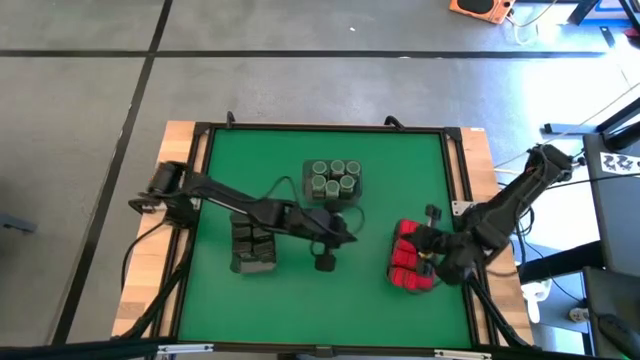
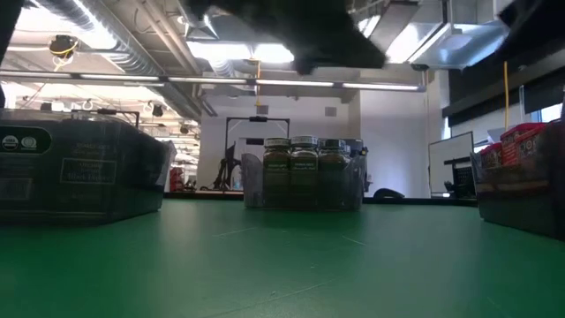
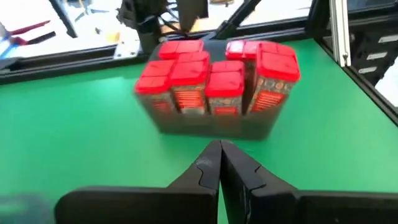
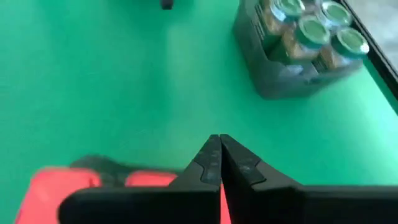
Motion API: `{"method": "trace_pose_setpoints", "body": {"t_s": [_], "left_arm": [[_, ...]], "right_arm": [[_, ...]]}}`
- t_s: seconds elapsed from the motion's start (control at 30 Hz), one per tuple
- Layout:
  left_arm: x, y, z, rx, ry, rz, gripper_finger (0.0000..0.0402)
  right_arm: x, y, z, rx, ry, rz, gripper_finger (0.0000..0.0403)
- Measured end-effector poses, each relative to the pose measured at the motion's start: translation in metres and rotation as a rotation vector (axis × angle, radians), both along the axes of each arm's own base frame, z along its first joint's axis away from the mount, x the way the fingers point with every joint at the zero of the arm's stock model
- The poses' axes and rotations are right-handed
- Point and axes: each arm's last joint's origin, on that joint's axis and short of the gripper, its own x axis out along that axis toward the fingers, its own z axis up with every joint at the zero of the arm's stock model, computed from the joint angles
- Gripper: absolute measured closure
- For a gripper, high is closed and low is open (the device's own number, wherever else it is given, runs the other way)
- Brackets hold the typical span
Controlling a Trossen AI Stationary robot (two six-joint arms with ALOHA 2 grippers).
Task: Sort spices by type
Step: Return to Home Position
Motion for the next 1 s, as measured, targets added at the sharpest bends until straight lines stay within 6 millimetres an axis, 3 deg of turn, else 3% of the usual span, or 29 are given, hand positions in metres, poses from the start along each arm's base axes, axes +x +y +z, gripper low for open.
{"method": "trace_pose_setpoints", "body": {"t_s": [0.27,0.43,0.73,1.0], "left_arm": [[-0.071,0.031,0.0,-0.029,-0.057,0.097,0.0399],[-0.105,0.047,-0.003,-0.042,-0.09,0.129,0.0398],[-0.169,0.078,-0.005,-0.118,-0.263,0.213,0.04],[-0.213,0.09,-0.011,-0.127,-0.335,0.266,0.0397]], "right_arm": [[0.027,-0.045,0.004,0.089,-0.077,0.135,0.0398],[0.031,-0.07,0.005,0.126,-0.193,0.219,0.0398],[0.014,-0.108,-0.002,0.169,-0.349,0.241,0.0398],[-0.009,-0.126,-0.011,0.192,-0.455,0.257,0.0398]]}}
